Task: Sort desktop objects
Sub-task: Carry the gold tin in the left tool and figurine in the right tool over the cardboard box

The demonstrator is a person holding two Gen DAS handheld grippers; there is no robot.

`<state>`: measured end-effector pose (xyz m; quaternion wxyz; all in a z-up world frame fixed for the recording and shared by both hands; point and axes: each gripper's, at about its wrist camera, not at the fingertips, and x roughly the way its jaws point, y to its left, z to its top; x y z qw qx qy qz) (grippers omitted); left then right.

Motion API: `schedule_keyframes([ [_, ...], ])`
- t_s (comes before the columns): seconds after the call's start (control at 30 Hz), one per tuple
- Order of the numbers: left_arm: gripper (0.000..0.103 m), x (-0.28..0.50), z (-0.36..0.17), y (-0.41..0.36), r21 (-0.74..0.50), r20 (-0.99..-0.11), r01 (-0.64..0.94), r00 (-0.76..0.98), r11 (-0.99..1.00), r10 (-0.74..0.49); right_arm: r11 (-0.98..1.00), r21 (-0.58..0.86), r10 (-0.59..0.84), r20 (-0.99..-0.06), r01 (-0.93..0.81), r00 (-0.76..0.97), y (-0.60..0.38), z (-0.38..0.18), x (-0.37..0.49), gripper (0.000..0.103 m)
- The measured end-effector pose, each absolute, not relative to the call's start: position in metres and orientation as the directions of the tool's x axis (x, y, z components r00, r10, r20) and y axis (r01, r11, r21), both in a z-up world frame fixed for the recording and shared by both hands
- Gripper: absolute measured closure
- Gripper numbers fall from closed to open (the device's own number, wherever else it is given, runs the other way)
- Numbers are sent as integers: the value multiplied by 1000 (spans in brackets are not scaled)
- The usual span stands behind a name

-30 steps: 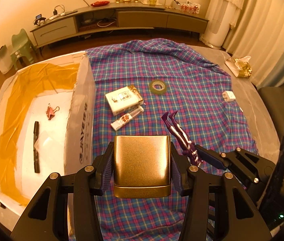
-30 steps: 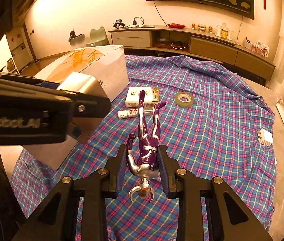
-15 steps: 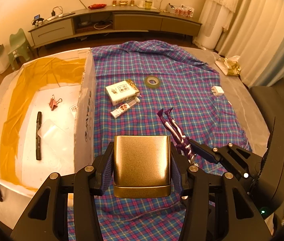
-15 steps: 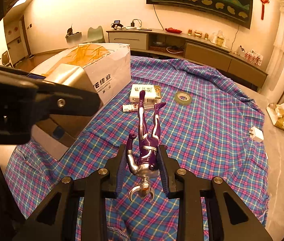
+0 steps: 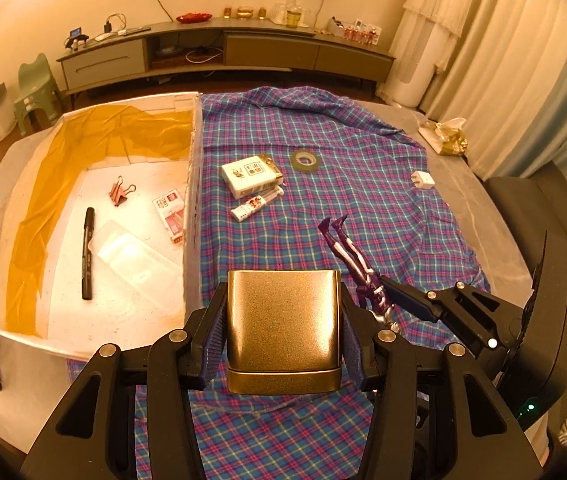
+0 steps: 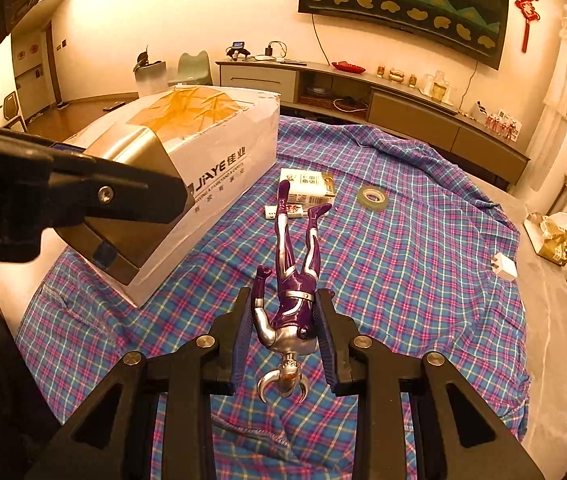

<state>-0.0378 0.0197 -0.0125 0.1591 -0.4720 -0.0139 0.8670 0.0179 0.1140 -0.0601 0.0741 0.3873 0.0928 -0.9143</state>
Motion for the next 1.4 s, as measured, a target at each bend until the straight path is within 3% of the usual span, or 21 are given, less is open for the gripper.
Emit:
schedule_keyframes([
  [0.6, 52, -16, 5, -43, -262, -752, -266, -546, -928, 369, -934, -224, -42, -707, 280, -706, 52, -32, 34, 71],
  [1.4, 52, -36, 2, -123, -315, -717, -191, -594, -930, 365, -905, -116, -213, -710, 409, -672, -7, 18, 23, 71],
])
